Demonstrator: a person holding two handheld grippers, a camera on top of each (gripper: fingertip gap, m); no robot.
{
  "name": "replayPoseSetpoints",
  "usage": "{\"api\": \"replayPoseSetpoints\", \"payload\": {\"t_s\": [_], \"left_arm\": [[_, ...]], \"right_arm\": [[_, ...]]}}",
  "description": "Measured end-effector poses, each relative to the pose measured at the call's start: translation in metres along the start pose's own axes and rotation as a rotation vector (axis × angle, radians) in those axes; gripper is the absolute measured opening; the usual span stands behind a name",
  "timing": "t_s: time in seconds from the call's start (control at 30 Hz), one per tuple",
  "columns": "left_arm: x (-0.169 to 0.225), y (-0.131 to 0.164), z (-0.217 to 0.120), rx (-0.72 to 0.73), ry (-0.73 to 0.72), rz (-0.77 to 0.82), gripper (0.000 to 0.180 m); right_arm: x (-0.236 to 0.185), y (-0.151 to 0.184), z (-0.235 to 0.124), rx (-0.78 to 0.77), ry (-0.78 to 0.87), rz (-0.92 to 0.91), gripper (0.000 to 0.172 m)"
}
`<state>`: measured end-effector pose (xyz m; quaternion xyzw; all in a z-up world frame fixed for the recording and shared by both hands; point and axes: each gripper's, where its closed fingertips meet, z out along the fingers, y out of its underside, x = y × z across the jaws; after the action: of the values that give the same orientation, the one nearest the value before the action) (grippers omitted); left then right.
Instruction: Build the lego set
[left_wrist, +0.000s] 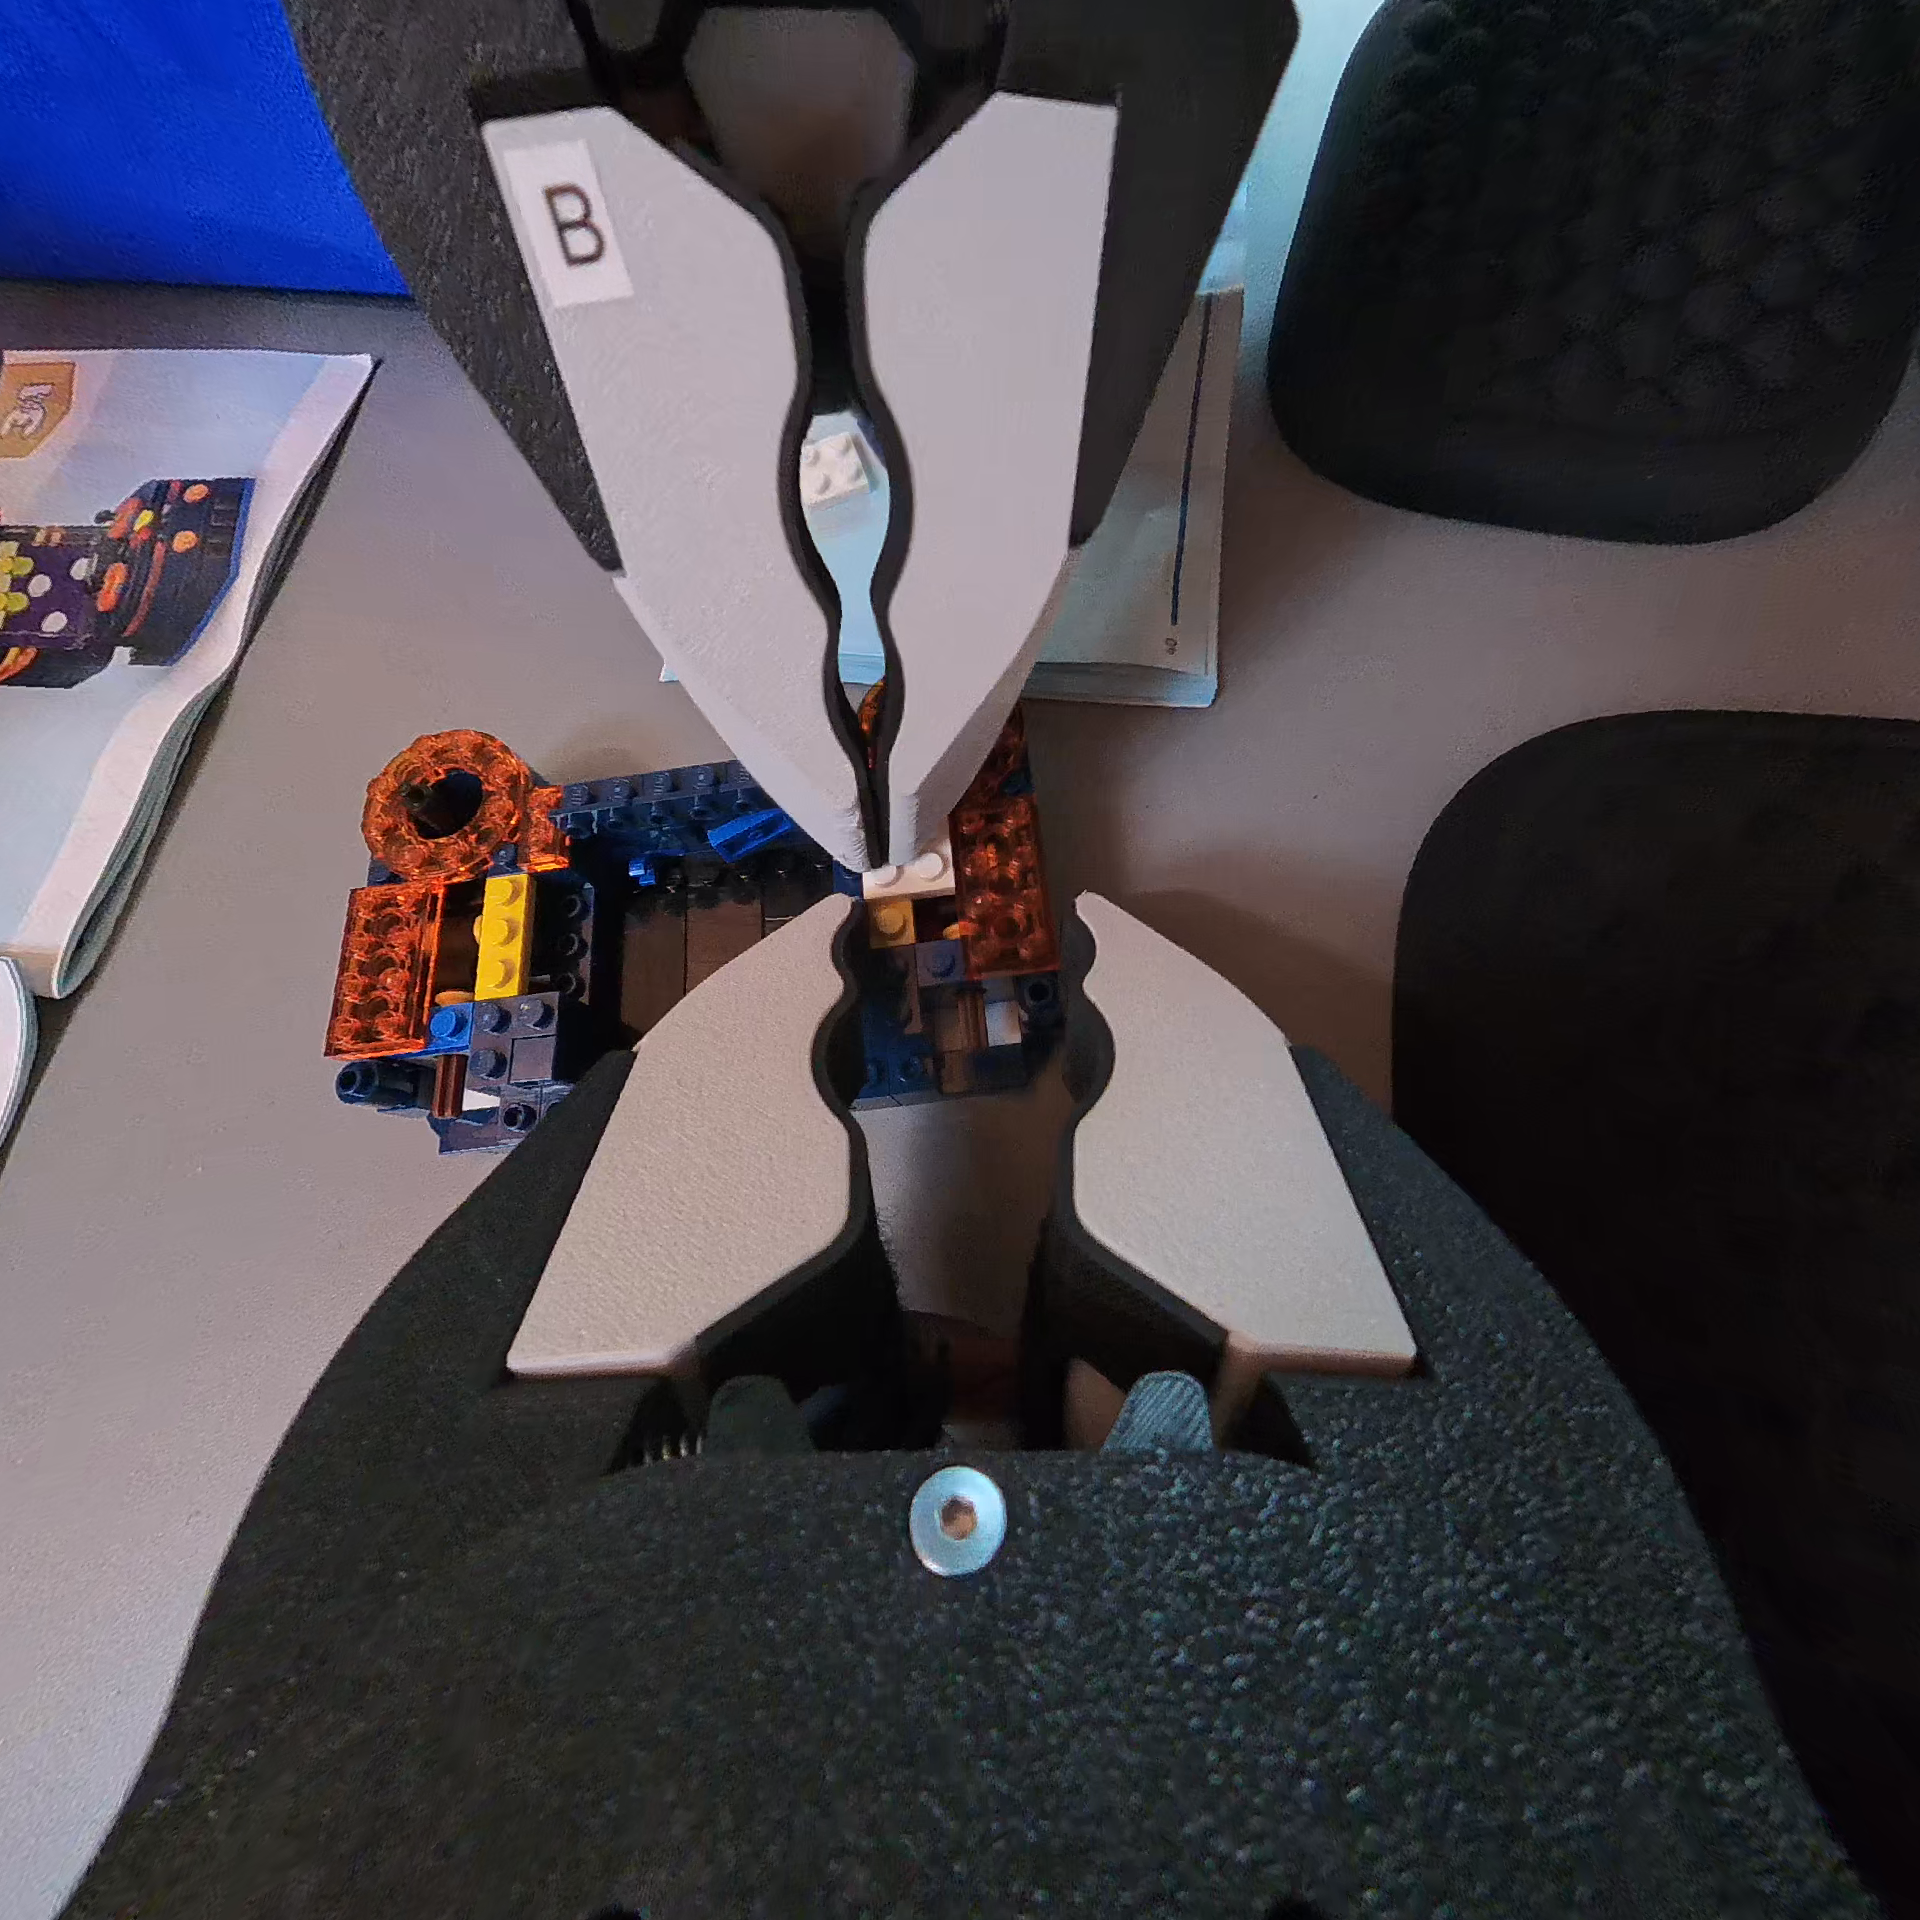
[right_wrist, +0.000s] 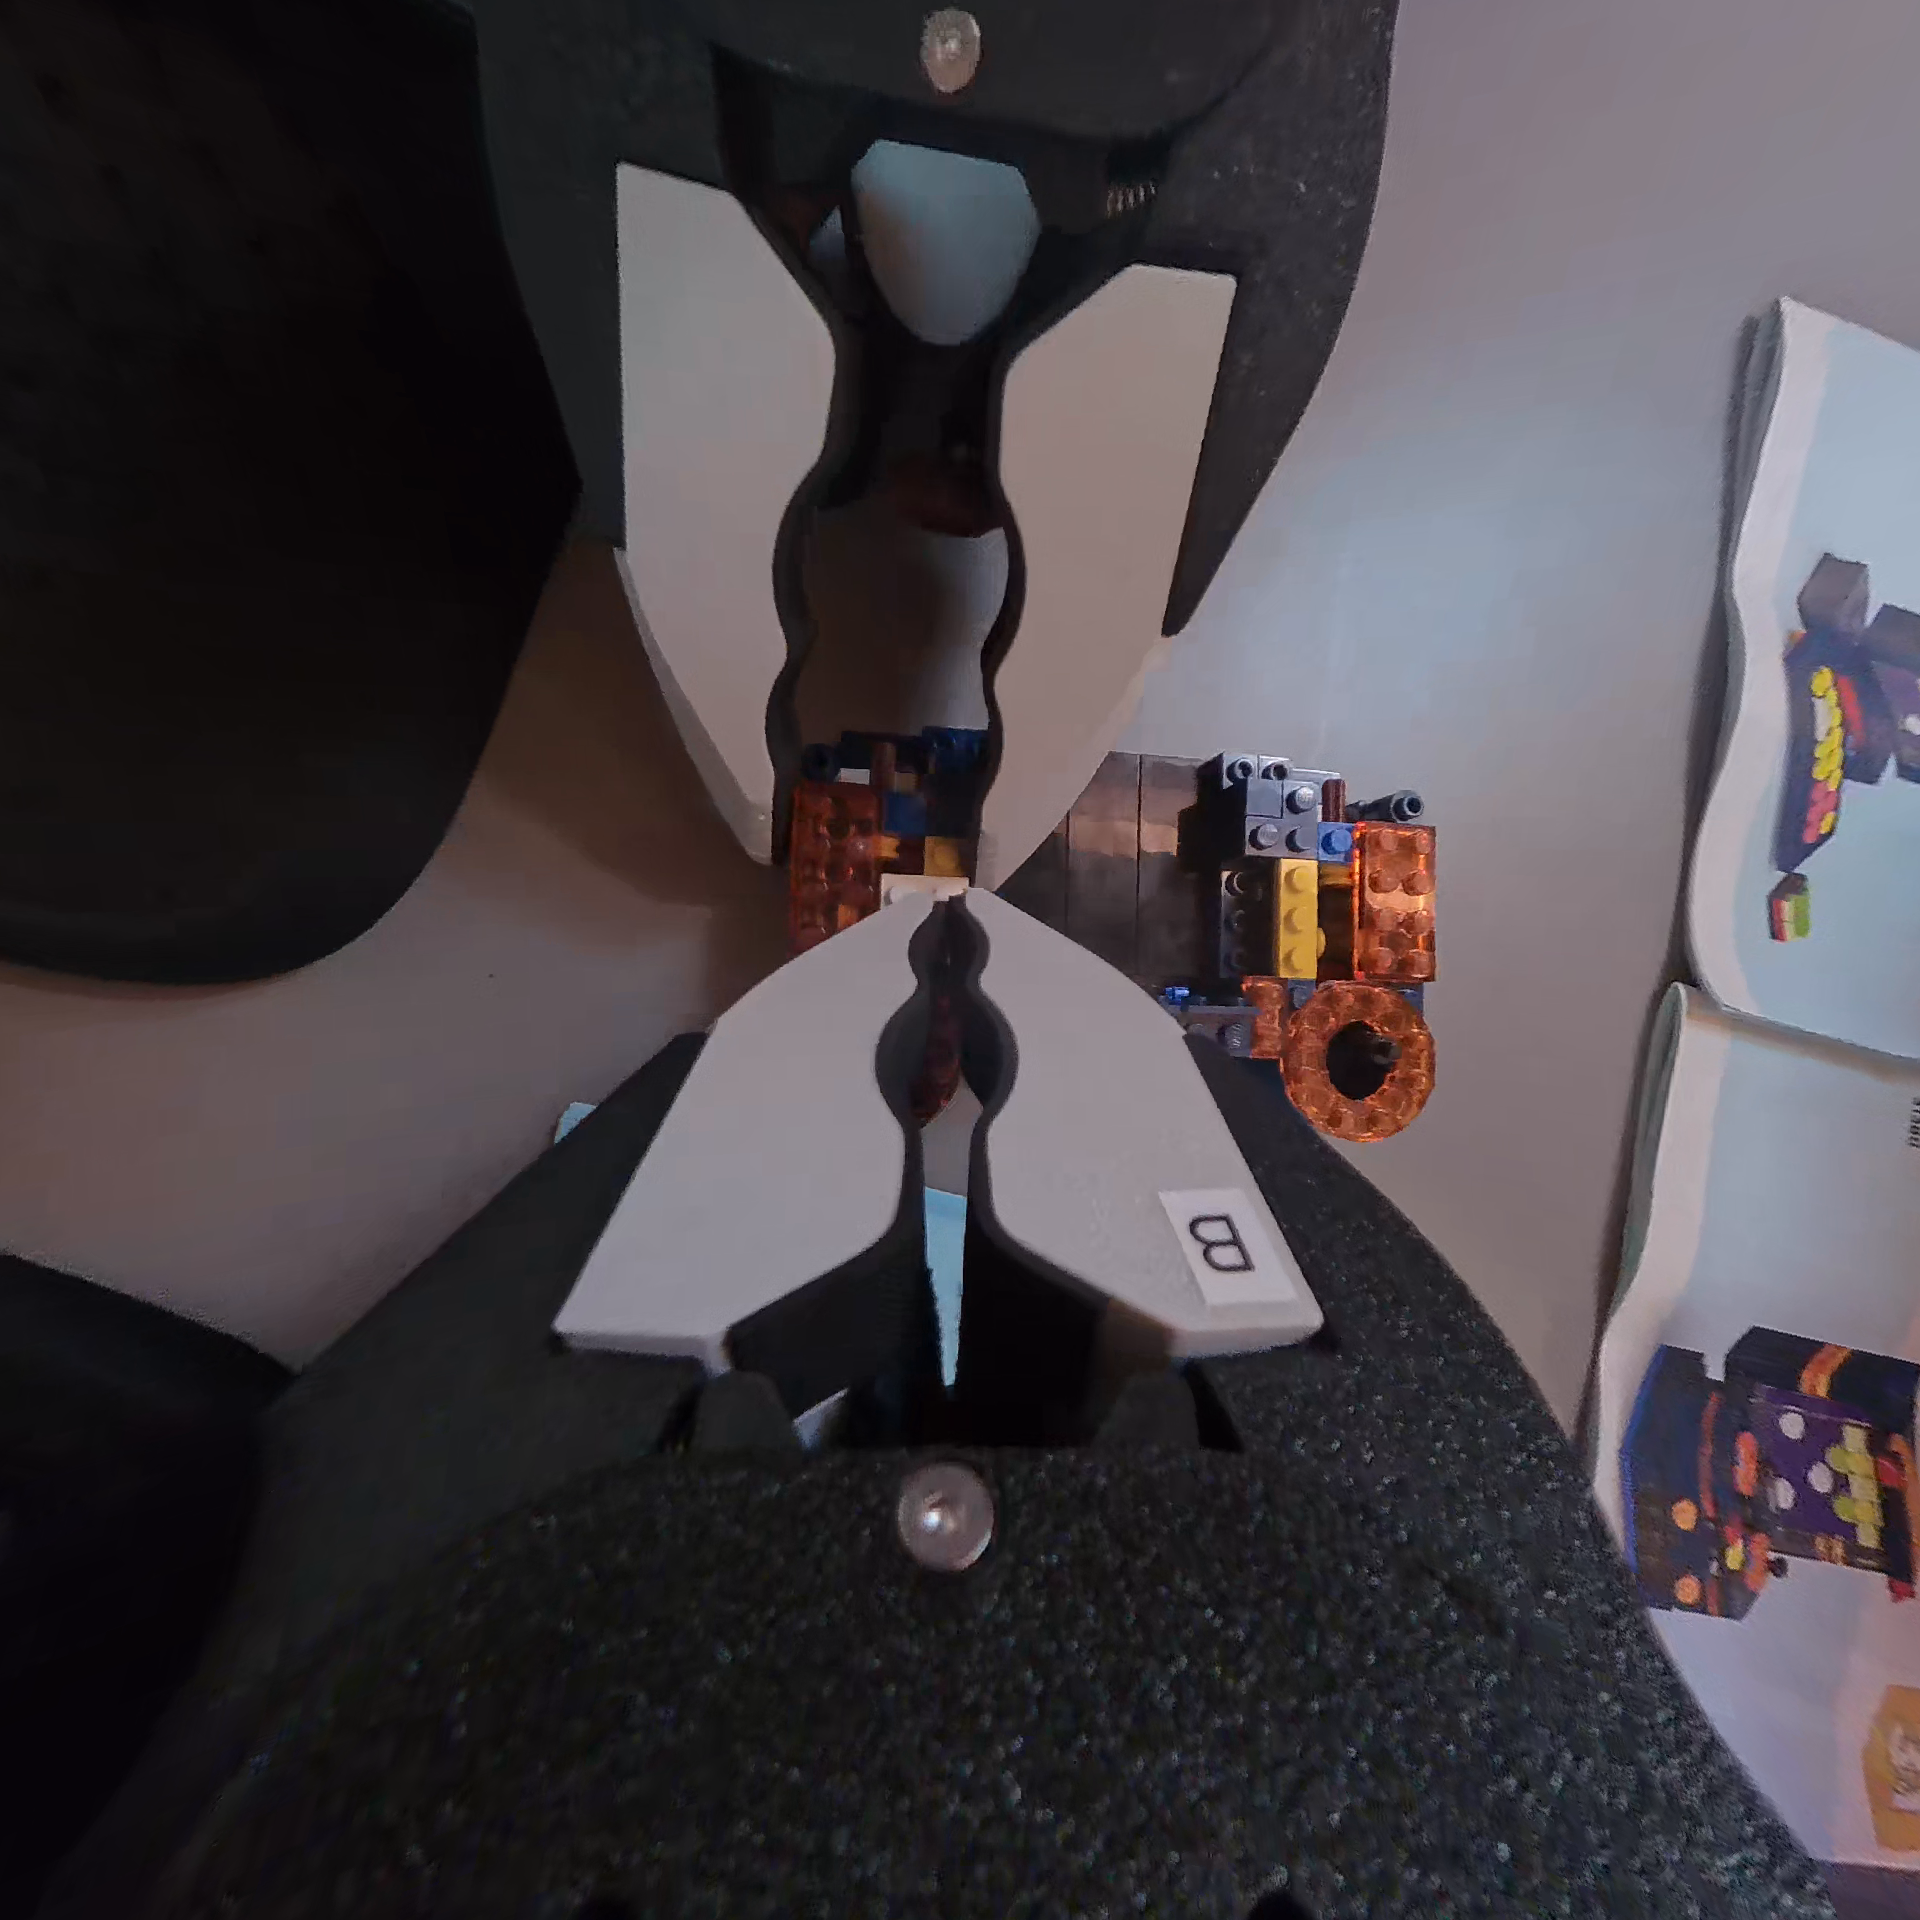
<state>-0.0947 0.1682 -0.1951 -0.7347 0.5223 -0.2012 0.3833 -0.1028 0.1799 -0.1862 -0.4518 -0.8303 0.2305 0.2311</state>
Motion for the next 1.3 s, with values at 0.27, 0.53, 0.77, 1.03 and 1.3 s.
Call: {"api": "replayPoseSetpoints", "payload": {"t_s": [0.27,0.53,0.77,1.03,1.3], "left_arm": [[0.0,0.0,0.0,0.003,0.004,-0.009,0.034],[0.0,0.0,0.0,0.005,0.005,-0.013,0.034],[0.0,-0.001,0.001,0.004,0.001,-0.007,0.034],[0.003,-0.001,0.001,-0.012,0.015,-0.004,0.039],[-0.002,-0.025,-0.017,0.173,0.026,-0.075,0.048]], "right_arm": [[0.0,0.0,0.0,-0.025,0.101,-0.047,0.0],[0.0,0.0,0.001,-0.016,0.106,-0.018,0.001],[0.027,-0.028,-0.066,0.35,0.199,0.099,0.0],[-0.005,0.089,-0.179,0.124,0.325,0.444,0.027],[-0.045,0.096,-0.114,0.092,0.082,0.48,0.019]]}}
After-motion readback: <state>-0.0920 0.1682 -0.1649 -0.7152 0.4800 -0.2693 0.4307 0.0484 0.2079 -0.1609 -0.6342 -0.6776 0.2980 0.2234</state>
